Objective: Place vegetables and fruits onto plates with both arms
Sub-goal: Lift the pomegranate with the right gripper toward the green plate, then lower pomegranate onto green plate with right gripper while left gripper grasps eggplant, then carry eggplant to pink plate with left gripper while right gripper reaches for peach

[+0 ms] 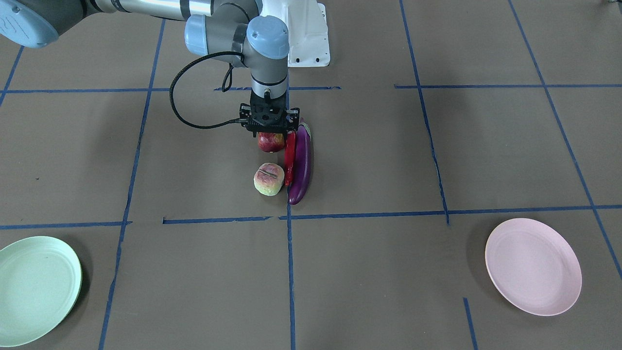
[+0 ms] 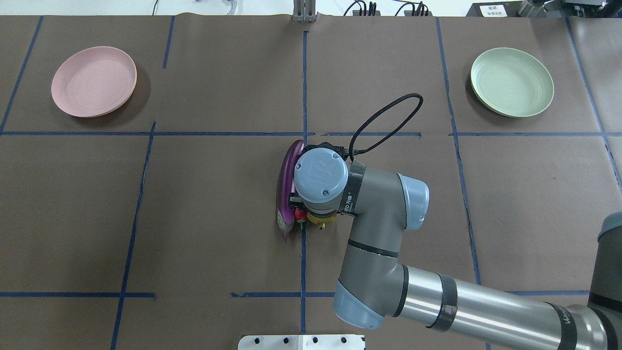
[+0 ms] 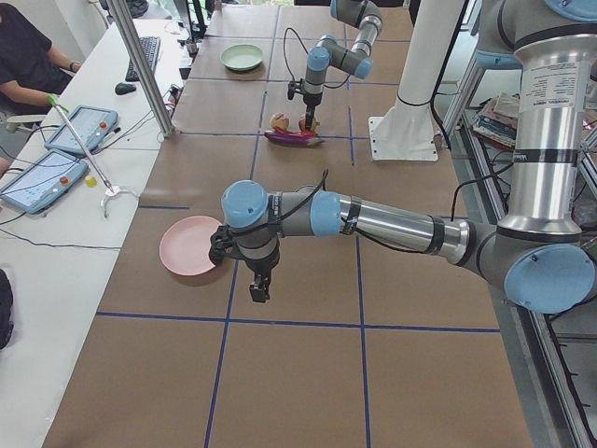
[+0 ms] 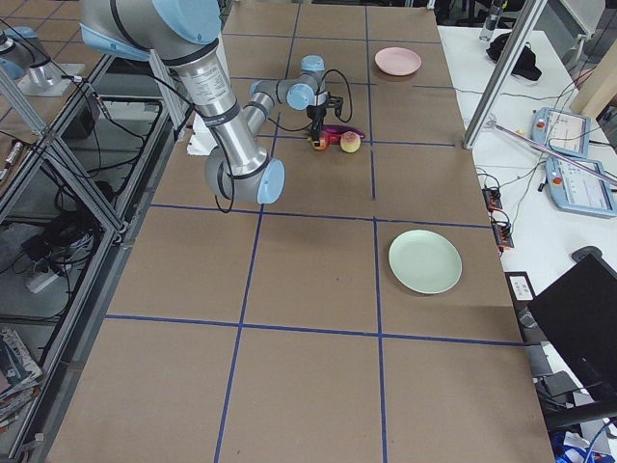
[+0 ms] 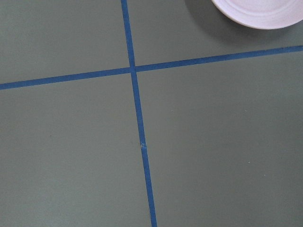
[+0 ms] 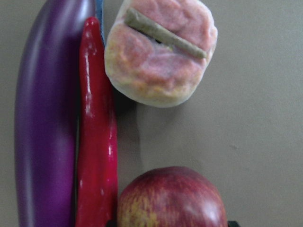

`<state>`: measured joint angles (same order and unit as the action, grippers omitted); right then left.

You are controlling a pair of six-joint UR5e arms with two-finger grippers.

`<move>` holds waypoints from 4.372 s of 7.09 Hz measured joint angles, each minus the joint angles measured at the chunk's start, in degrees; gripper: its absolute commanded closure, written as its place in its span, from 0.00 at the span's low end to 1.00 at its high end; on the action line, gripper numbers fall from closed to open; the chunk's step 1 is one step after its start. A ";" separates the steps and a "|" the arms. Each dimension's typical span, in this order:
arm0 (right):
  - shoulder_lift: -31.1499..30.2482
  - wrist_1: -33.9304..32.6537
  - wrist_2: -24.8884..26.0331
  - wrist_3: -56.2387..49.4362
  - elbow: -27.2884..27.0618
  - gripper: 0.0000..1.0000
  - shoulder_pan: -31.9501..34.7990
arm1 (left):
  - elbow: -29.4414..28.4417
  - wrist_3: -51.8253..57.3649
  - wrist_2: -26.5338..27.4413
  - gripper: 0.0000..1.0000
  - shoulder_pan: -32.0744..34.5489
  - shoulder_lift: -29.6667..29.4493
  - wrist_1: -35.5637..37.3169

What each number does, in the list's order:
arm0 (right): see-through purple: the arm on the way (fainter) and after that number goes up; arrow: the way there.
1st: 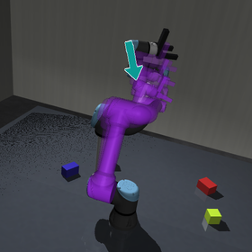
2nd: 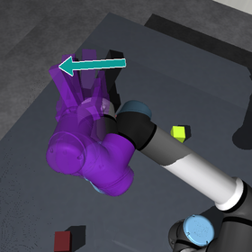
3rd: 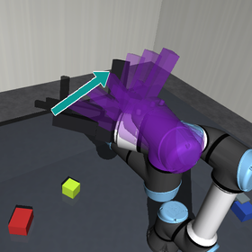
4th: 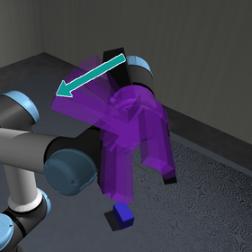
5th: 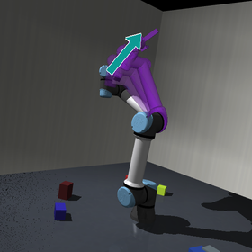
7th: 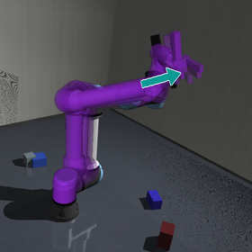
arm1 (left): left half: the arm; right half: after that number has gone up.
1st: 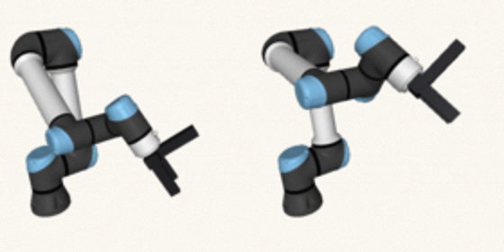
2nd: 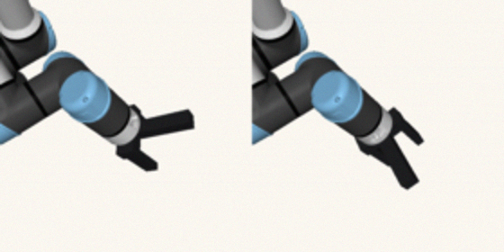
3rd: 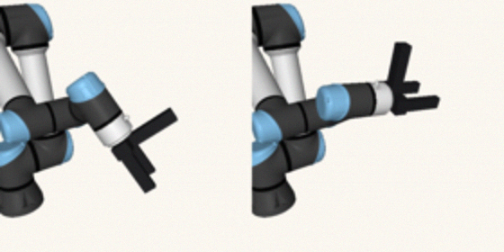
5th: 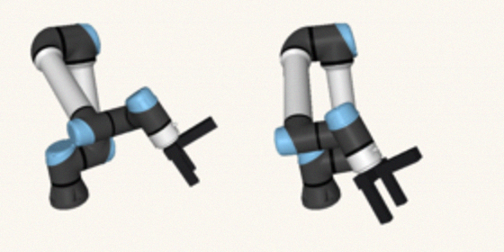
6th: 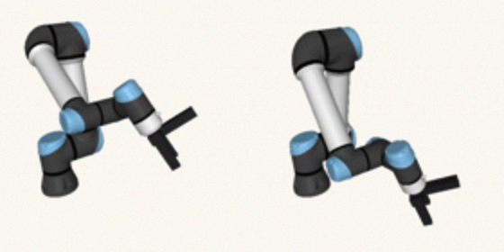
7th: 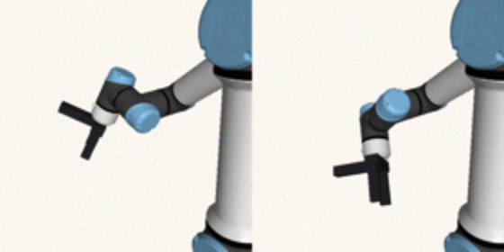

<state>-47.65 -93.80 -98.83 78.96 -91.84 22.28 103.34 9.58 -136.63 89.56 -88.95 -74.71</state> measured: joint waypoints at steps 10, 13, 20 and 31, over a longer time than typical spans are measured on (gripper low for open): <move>-15.75 -5.92 -18.63 -50.52 -3.52 0.99 43.32 | -0.37 -22.00 -6.47 0.00 -23.55 -15.05 -13.47; -14.66 13.95 -20.81 -56.09 17.32 0.97 47.95 | -0.09 -40.58 1.47 0.00 -38.90 -27.17 -14.64; -13.77 18.43 -20.86 -56.32 24.40 0.00 44.93 | -15.77 -64.66 26.17 0.15 -59.76 -40.78 -31.94; -14.24 18.44 -24.32 -42.59 13.82 0.00 43.85 | -6.86 -70.24 25.75 0.94 -51.90 -32.90 -32.41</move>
<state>-61.89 -75.36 -123.15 36.37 -78.01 66.13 96.48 -60.66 -110.88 37.66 -121.84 -107.12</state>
